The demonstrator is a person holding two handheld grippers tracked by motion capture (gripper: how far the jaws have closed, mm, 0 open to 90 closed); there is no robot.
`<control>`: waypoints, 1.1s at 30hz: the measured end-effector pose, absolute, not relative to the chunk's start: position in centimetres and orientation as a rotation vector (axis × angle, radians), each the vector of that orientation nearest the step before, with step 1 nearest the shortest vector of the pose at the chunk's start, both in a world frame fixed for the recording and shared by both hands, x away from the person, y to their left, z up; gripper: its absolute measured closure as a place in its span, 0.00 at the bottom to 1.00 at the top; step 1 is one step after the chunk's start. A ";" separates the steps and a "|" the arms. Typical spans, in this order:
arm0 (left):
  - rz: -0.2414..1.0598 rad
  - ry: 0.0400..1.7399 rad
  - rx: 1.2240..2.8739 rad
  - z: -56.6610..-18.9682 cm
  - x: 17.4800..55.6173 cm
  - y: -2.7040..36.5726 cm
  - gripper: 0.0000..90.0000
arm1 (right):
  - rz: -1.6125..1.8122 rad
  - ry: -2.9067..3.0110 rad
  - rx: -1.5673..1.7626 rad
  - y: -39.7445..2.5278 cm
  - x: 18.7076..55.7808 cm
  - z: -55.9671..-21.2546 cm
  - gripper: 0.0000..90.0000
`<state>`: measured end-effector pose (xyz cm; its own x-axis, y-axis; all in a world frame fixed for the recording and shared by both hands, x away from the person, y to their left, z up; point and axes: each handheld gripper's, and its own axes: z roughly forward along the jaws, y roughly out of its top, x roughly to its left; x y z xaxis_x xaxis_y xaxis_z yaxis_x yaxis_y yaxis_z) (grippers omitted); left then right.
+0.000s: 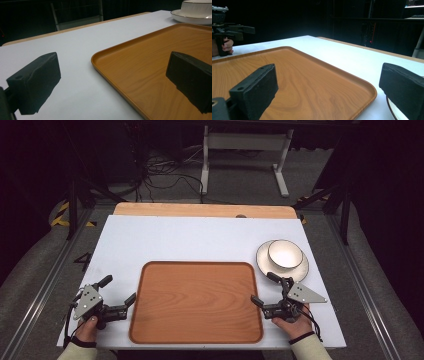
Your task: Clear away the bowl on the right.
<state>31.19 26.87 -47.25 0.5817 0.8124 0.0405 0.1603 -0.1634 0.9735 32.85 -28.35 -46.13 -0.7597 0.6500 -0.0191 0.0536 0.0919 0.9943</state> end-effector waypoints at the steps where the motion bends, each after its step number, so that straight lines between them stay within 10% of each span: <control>1: 0.711 0.822 1.659 -47.3 31.2 26.8 0.00 | 1.715 1.918 0.689 -28.4 32.9 -46.1 0.03; 33: 0.713 0.824 1.661 -47.3 31.1 26.9 0.00 | 1.738 1.930 0.703 -28.5 33.1 -46.1 0.01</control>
